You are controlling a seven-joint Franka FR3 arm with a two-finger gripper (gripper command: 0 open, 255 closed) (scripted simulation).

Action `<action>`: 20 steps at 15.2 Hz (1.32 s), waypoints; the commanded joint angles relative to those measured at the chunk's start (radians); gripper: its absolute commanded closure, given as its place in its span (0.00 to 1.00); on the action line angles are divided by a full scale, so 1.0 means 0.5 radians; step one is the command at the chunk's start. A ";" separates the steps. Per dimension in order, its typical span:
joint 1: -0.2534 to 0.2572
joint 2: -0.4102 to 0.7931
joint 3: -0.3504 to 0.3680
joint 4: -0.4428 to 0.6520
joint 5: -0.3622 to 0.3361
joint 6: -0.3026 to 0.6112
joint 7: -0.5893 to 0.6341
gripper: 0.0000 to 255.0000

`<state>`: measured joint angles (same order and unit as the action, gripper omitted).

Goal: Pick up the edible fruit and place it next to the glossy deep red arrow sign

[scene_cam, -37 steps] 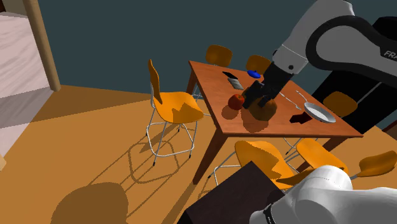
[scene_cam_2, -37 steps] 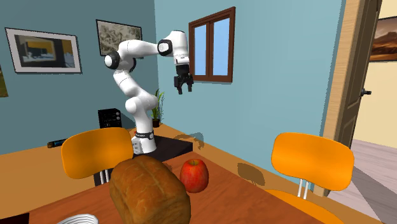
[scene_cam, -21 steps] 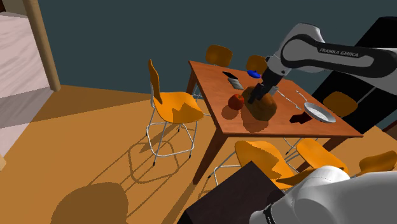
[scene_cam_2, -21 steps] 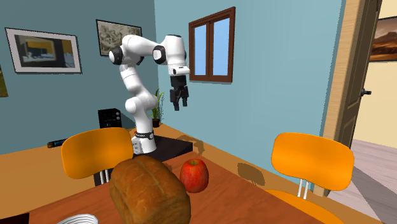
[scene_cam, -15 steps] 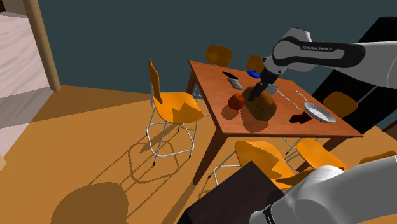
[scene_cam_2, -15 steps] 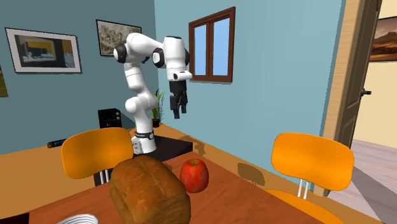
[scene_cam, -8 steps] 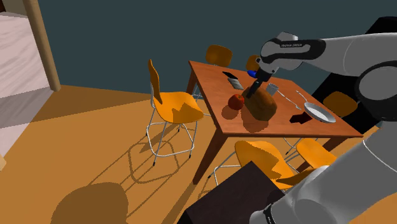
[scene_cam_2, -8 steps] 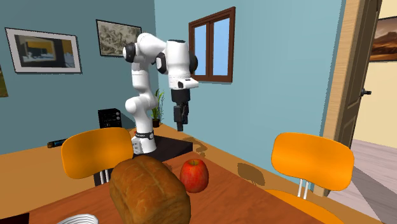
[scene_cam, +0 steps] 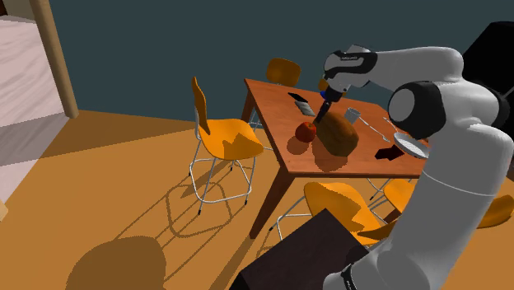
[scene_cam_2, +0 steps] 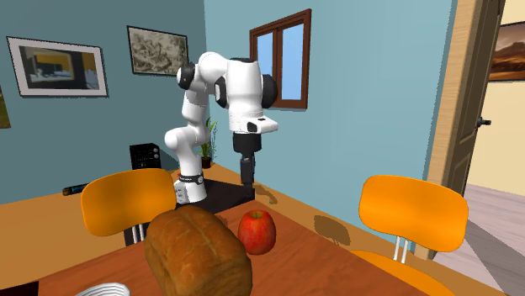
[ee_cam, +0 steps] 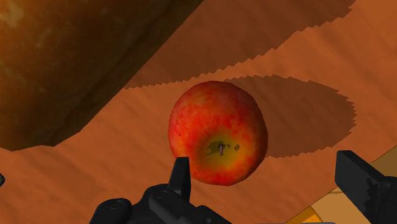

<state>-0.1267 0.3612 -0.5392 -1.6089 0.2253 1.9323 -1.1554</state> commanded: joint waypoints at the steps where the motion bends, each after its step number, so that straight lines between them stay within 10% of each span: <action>1: -0.082 0.189 0.030 0.233 0.074 -0.062 -0.099 0.00; 17: -0.083 0.244 0.054 0.107 0.109 0.112 -0.124 0.00; 18: -0.083 0.244 0.054 0.107 0.109 0.112 -0.124 1.00; 20: -0.083 0.244 0.054 0.107 0.109 0.112 -0.124 1.00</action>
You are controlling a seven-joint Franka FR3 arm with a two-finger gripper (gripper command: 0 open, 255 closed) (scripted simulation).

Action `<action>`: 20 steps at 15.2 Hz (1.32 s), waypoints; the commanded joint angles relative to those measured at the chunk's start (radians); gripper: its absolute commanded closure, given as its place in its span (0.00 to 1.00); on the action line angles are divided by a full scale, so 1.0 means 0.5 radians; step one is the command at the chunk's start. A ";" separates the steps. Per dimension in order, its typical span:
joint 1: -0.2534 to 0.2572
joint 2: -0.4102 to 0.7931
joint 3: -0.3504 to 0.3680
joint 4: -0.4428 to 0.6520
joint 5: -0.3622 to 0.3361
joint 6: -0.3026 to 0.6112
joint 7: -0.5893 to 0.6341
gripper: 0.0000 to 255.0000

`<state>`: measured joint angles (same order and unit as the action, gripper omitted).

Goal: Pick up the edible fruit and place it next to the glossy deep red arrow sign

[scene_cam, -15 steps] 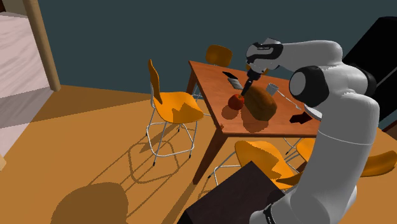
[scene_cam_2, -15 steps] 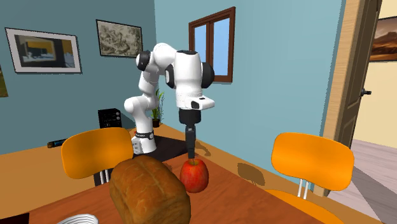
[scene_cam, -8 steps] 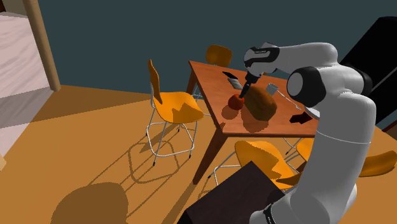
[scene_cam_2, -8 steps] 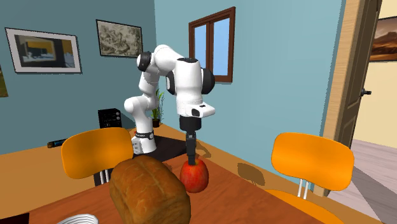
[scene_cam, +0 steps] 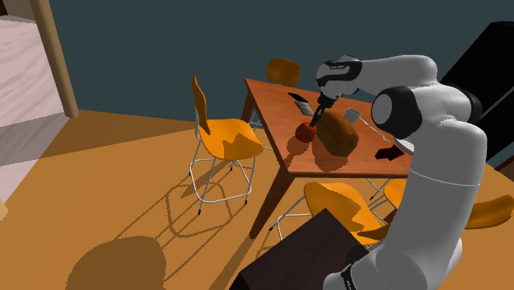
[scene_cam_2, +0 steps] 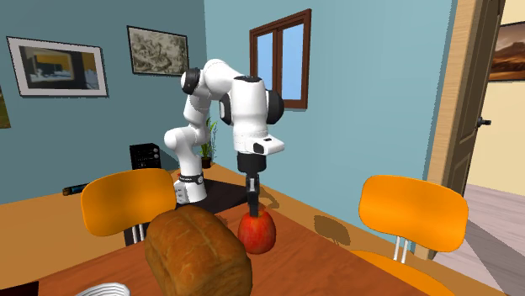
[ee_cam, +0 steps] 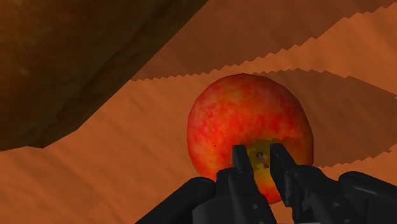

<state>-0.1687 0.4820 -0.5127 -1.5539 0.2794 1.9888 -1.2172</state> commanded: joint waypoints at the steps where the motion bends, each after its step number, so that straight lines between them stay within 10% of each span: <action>1: 0.001 0.002 0.001 -0.003 0.001 -0.002 0.000 1.00; 20: -0.011 -0.068 -0.026 0.249 -0.051 -0.312 0.045 1.00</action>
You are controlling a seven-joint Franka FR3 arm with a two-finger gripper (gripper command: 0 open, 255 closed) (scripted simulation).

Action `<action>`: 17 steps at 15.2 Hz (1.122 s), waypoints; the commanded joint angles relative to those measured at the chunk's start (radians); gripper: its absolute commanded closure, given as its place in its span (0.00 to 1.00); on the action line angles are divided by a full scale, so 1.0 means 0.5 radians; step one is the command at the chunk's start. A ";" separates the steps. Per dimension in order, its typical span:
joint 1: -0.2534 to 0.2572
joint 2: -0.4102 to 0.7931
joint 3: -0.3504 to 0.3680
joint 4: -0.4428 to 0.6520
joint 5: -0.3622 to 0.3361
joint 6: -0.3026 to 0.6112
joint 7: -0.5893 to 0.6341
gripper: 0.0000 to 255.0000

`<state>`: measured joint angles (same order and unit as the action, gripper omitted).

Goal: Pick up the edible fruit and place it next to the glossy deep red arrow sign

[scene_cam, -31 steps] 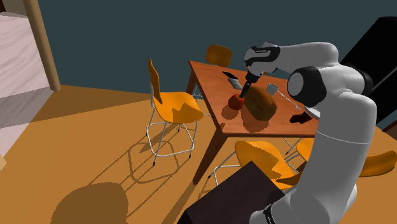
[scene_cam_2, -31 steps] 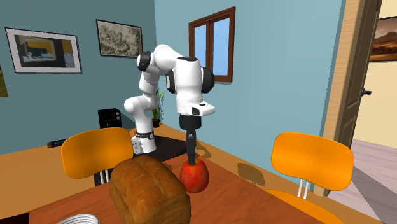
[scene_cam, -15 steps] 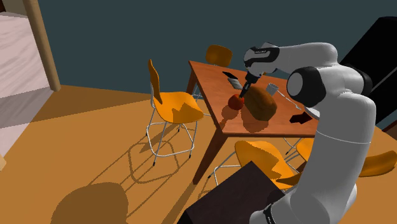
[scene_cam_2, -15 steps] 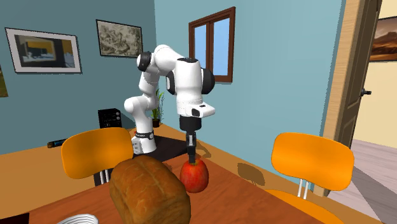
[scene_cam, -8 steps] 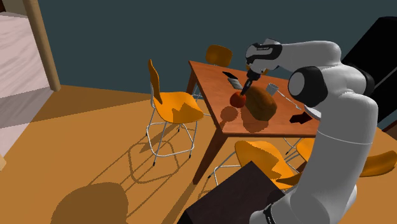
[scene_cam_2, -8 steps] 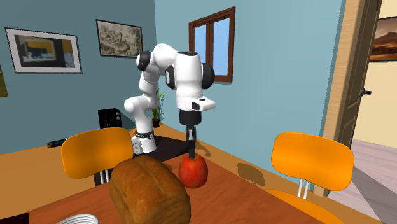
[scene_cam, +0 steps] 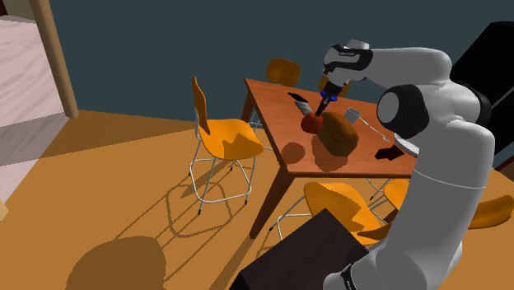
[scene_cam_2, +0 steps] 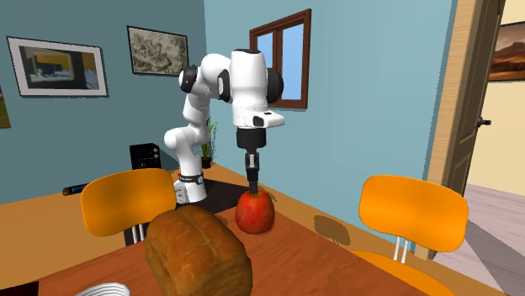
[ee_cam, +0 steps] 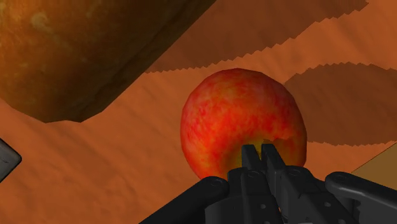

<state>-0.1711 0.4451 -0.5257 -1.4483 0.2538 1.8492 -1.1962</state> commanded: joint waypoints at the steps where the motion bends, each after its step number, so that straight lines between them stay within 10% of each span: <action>1: -0.008 0.004 -0.002 0.062 -0.002 -0.058 0.005 1.00; 17: -0.095 0.052 -0.009 0.574 0.009 -0.516 0.038 1.00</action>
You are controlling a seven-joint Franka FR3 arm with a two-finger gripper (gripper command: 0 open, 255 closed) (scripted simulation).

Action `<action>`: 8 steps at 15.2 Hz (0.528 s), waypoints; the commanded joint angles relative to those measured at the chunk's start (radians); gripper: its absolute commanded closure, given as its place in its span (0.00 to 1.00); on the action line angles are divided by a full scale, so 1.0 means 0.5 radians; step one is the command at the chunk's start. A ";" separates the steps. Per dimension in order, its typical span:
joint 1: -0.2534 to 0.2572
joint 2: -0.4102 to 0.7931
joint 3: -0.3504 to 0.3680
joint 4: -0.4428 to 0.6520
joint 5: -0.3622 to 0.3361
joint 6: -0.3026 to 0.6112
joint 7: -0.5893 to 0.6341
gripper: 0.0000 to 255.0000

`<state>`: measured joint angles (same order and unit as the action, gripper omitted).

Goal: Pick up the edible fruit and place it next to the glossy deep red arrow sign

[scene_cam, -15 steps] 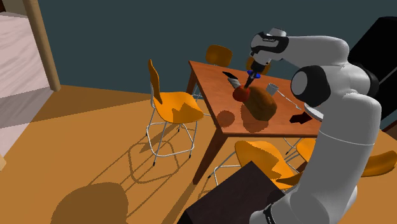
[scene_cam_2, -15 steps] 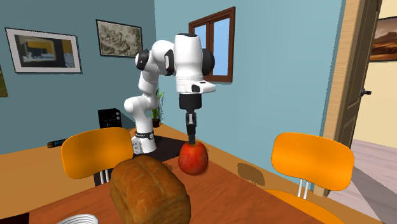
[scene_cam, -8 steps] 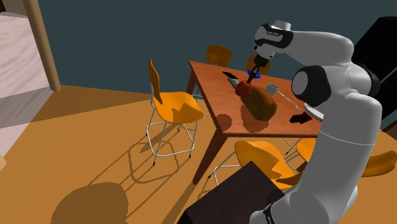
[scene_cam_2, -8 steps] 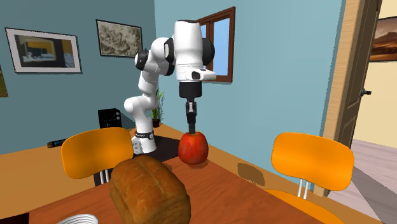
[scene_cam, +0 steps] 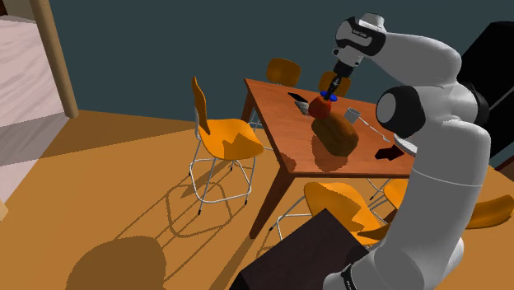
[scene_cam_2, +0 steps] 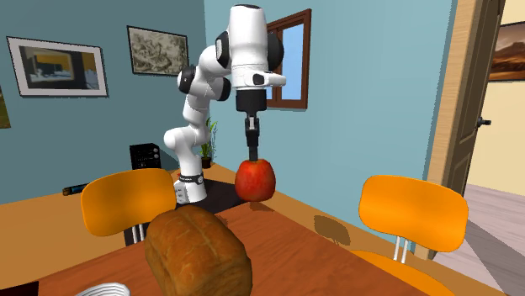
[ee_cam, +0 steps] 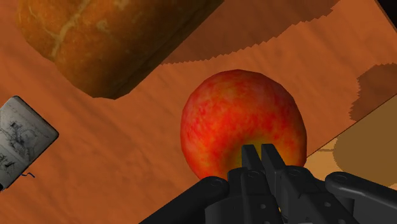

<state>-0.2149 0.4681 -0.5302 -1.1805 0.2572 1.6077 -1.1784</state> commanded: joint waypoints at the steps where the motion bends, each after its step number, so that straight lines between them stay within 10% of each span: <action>1: -0.017 0.016 0.001 0.081 0.006 -0.066 0.004 1.00; 8: -0.105 -0.075 -0.048 0.001 -0.015 -0.081 -0.146 1.00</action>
<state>-0.2627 0.4475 -0.5481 -1.1513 0.2551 1.5558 -1.2332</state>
